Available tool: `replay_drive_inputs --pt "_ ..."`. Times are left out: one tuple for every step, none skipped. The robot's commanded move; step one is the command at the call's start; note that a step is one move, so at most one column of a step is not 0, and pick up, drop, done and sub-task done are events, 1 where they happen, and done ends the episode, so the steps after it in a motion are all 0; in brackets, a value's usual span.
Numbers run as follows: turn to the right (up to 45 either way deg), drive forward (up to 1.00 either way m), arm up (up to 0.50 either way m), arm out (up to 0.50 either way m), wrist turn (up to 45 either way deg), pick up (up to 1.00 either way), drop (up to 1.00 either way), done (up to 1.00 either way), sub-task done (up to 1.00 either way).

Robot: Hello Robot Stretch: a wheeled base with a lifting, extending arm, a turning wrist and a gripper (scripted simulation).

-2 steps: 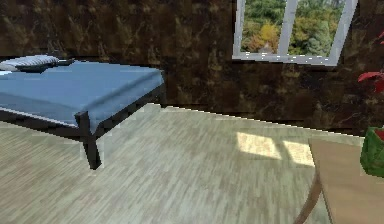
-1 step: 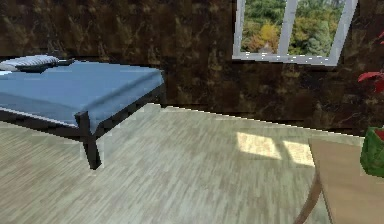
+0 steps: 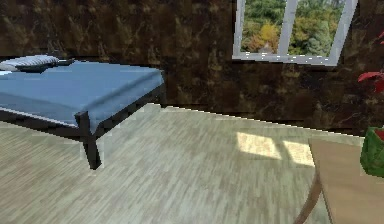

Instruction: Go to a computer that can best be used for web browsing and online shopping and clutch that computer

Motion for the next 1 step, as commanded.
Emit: replay_drive_inputs --pt "0.0 0.00 0.00 0.00 45.0 0.00 0.00 0.00 0.00"
